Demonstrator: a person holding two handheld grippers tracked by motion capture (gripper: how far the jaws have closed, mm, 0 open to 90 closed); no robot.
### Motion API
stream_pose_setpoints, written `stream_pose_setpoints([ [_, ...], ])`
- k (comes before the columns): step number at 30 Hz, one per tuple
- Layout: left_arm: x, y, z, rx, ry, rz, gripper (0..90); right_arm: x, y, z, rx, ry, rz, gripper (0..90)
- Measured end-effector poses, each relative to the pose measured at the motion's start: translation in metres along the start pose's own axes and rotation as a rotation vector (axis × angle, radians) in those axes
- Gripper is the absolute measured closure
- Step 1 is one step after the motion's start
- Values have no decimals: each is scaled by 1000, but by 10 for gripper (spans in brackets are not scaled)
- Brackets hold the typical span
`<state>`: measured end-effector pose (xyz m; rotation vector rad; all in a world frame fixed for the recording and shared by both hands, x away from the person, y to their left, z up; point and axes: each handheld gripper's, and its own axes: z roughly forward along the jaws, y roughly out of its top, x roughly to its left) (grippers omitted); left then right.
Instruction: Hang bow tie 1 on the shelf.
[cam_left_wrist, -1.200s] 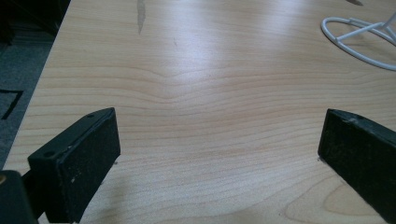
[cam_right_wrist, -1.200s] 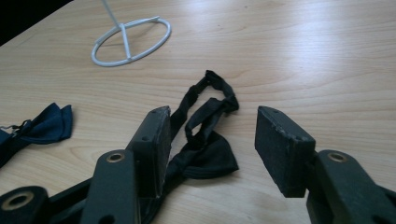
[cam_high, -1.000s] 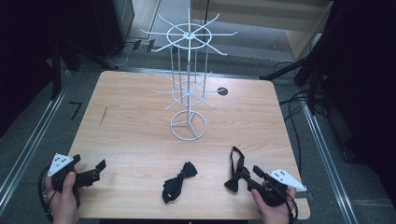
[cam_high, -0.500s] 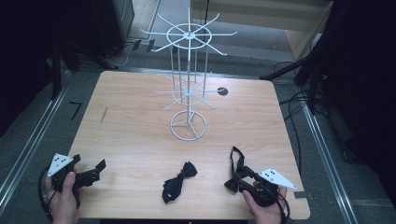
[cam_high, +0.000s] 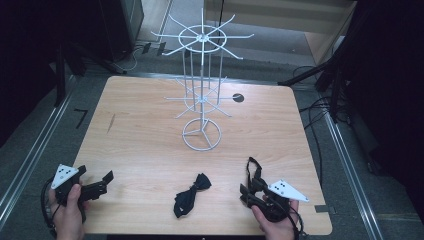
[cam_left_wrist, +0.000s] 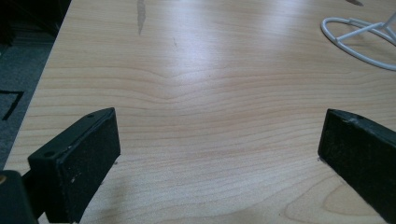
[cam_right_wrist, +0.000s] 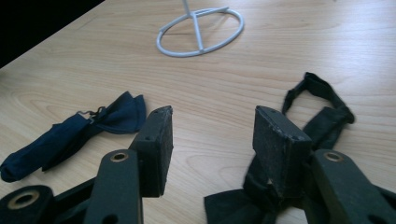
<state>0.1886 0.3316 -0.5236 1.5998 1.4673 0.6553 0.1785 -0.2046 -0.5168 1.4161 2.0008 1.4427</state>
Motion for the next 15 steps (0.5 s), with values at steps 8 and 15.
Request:
stream_pose_setpoints([
  [8, 0, 0, 0, 0, -4, -3, 0, 17, 1, 9, 17, 52, -38, 505],
  [15, -1, 0, 0, -1, -1, 0, 0, 35, 0, 22, 37, 91, -60, 510],
])
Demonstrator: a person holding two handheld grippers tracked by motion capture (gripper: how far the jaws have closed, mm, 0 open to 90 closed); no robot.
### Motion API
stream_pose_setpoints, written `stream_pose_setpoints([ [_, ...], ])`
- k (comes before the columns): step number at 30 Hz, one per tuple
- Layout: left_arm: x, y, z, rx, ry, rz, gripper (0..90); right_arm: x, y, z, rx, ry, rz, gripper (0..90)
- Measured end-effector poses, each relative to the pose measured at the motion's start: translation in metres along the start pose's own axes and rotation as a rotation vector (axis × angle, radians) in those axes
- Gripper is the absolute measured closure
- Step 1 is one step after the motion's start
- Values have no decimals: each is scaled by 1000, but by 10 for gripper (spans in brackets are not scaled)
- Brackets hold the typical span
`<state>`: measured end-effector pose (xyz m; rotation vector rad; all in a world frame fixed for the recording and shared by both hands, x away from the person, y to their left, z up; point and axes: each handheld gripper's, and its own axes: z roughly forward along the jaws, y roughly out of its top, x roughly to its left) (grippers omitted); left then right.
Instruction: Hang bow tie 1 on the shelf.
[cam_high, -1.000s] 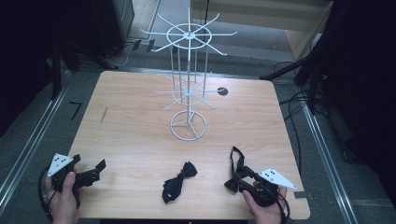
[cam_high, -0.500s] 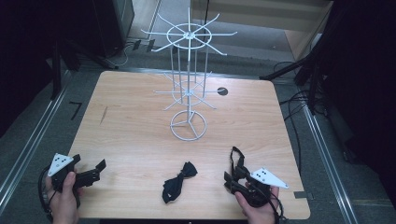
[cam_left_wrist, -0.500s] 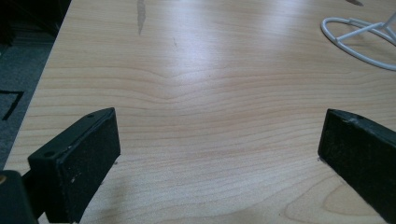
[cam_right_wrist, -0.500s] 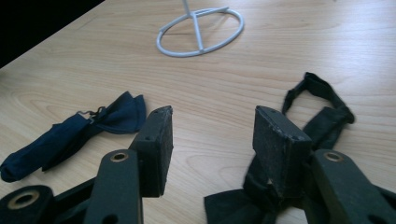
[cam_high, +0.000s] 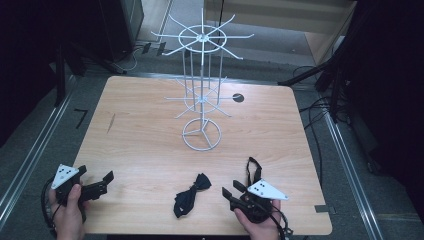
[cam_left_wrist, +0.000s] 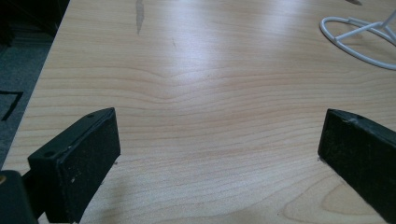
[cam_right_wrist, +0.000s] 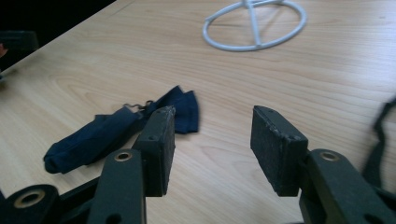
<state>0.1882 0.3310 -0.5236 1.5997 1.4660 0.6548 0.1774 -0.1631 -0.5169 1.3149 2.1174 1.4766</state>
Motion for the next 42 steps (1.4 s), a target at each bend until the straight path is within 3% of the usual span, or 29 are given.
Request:
stream_pose_setpoints([
  [4, 0, 0, 0, -1, -2, -2, 0, 17, -1, 12, 17, 39, -16, 511],
  [17, 0, 0, 0, 2, -4, -3, 0, 43, -3, 36, 39, 87, -39, 471],
  [26, 0, 0, 0, 1, -4, -4, 0, 58, -6, 49, 53, 81, -1, 318],
  [33, 0, 0, 0, 3, -6, -3, 0, 65, -10, 56, 80, 113, 18, 308],
  [38, 0, 0, 0, 1, -5, -4, 0, 70, -15, 61, 133, 160, 13, 424],
  [40, 0, 0, 0, 1, -6, -4, 0, 69, -17, 63, 171, 195, 7, 556],
  [41, 0, 0, 0, 1, -6, -4, 0, 69, -17, 63, 171, 195, 7, 556],
  [42, 0, 0, 0, 1, -6, -4, 0, 67, -19, 64, 189, 202, 9, 653],
])
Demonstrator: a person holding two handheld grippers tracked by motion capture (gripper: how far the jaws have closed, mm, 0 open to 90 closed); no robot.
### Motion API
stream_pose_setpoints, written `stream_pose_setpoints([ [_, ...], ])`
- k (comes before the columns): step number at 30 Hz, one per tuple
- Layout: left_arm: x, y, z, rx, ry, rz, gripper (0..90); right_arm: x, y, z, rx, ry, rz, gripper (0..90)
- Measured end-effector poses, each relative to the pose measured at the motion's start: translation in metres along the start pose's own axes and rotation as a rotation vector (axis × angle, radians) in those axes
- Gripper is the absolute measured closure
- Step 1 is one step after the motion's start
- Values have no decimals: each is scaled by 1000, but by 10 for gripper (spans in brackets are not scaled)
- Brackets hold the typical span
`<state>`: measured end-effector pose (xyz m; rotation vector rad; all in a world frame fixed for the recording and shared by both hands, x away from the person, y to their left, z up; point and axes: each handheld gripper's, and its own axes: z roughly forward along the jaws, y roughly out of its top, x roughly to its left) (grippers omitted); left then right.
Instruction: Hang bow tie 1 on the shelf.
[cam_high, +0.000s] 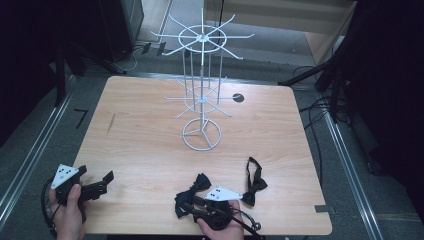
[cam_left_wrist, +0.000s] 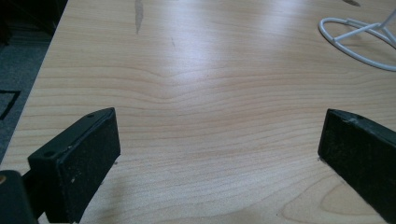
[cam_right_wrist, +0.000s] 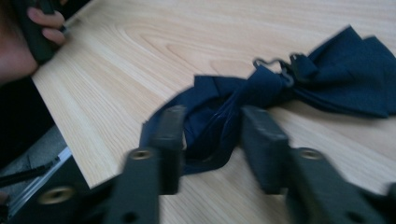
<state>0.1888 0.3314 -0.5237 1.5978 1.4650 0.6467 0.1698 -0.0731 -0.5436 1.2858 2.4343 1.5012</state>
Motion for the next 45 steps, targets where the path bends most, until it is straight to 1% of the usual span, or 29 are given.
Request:
stream_pose_setpoints([
  [1, 0, 0, 0, 0, 0, 0, 0, 0, 0, 0, 0, 0, 0, 653],
  [2, 0, 0, 0, -1, 0, -1, 0, -2, -1, 0, 18, -19, -3, 727],
  [3, 0, 0, 0, 0, -1, -2, 0, -2, -1, 0, 18, -19, -3, 727],
  [5, 0, 0, 0, -1, -2, -3, 0, -5, -2, -3, 22, -44, -8, 815],
  [7, 1, 0, 0, -1, -3, -3, 0, -8, -1, -7, 25, -78, -22, 878],
  [8, 1, 0, 0, -2, -3, -3, 0, -9, -1, -9, 24, -82, -25, 896],
  [9, 1, 0, 0, -1, -3, -2, 0, -11, 0, -11, 18, -99, -29, 900],
  [11, 1, 0, 0, -2, -3, -3, 0, -13, 1, -16, 14, -139, -52, 900],
  [13, 1, 0, 0, -2, -3, -3, 0, -15, 2, -19, 5, -169, -67, 900],
  [14, 1, 0, 0, -2, -3, -3, 0, -17, 3, -23, -4, -208, -78, 900],
  [15, 1, 0, 0, -2, -3, -3, 0, -17, 3, -23, -4, -208, -78, 900],
  [16, 1, 0, 0, -2, -3, -4, 0, -18, 3, -25, -9, -219, -83, 900],
  [17, 1, 0, 0, -2, -3, -3, 0, -20, 4, -27, -19, -233, -89, 900],
  [18, 1, 0, 0, -1, -3, -3, 0, -22, 5, -30, -31, -261, -105, 900],
  [19, 1, 0, 0, -1, -3, -3, 0, -22, 5, -30, -31, -261, -105, 900],
  [21, 1, 0, 0, -1, -3, -3, 0, -22, 6, -34, -47, -283, -120, 900],
  [24, 0, 0, 0, -2, -3, -3, 0, -21, 9, -39, -68, -290, -148, 900],
  [26, 0, 0, 0, -2, -1, -3, 0, -19, 13, -43, -77, -293, -177, 900],
  [28, 0, 0, 0, -3, 1, -1, 0, -17, 21, -48, -98, -279, -197, 900],
  [29, 0, 0, 0, -3, 1, -1, 0, -17, 21, -48, -98, -279, -197, 900],
  [30, 0, 0, 0, -3, 2, -1, 0, -16, 27, -51, -111, -273, -204, 900],
  [32, 0, 0, 0, -3, 3, -1, 0, -15, 30, -52, -117, -267, -206, 900],
  [33, 0, 0, 0, -4, 3, -1, 0, -14, 36, -53, -129, -261, -219, 900],
  [35, 0, 0, 0, -5, 2, -1, 0, -11, 42, -53, -134, -256, -236, 900],
  [38, 0, 0, -1, -7, -1, -3, 0, -6, 53, -52, -147, -251, -274, 900],
  [41, 0, 0, -1, -7, -2, -3, 0, -2, 64, -53, -158, -241, -330, 900],
  [42, 0, 0, -1, -8, -3, -3, 0, 0, 71, -54, -162, -224, -359, 900],
  [43, 0, 0, -1, -8, -4, -4, 0, 0, 71, -54, -162, -224, -359, 900],
  [45, 1, 0, -1, -7, -4, -4, 0, 1, 77, -56, -161, -215, -385, 900],
])
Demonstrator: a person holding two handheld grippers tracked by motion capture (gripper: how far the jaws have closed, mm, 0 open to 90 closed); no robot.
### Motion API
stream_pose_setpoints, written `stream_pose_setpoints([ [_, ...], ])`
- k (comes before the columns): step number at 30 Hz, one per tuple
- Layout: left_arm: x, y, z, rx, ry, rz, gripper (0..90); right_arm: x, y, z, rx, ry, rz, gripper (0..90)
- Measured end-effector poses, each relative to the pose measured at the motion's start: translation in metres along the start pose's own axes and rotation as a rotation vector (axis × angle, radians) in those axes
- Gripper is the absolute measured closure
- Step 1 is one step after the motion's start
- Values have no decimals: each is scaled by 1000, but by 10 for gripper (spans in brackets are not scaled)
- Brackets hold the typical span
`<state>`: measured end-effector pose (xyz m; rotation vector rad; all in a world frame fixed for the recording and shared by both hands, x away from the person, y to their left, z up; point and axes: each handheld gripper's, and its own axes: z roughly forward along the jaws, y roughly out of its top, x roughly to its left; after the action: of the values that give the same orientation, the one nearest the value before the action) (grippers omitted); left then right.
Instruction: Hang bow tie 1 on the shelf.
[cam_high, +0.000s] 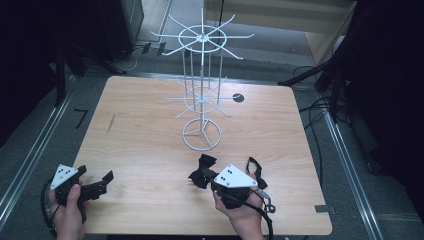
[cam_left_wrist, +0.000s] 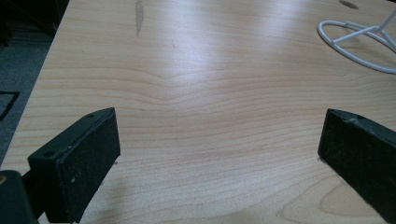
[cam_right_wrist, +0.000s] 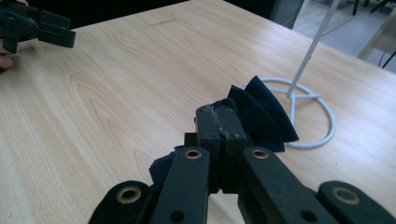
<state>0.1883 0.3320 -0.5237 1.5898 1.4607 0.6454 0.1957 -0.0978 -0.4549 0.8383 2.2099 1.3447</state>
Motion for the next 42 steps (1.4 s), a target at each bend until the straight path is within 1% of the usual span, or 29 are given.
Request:
stream_pose_setpoints([
  [2, 0, 0, 0, 1, 2, 1, 0, -2, 6, -1, -5, 4, -13, 900],
  [3, 0, 0, 0, 1, 2, 1, 0, -5, 11, -2, -12, 0, -11, 900],
  [7, 0, 0, 0, 2, 2, 1, 0, -8, 17, -2, -29, -5, -7, 900],
  [10, 0, 0, 0, 0, 2, 1, 0, -12, 24, -3, -42, -24, -18, 900],
  [15, 0, 0, 0, -1, 3, 3, 0, -14, 34, -2, -35, -15, -41, 900],
  [18, 0, 0, 0, 1, 3, 2, 0, -14, 40, -1, -37, -7, -69, 900],
  [19, 0, 0, 0, 2, 3, 3, 0, -13, 44, 0, -44, -4, -83, 900],
  [21, 0, 0, 0, 1, 3, 4, 0, -13, 46, 0, -47, -3, -86, 900],
  [24, 0, 0, 0, -2, 2, -1, 0, -13, 53, 1, -55, 4, -98, 900],
  [29, 0, 0, 0, 1, 2, 2, 0, -14, 66, 3, -71, 8, -103, 900],
  [42, 0, 0, 0, -5, -1, -2, 0, -19, 89, 4, -95, 1, -118, 900],
])
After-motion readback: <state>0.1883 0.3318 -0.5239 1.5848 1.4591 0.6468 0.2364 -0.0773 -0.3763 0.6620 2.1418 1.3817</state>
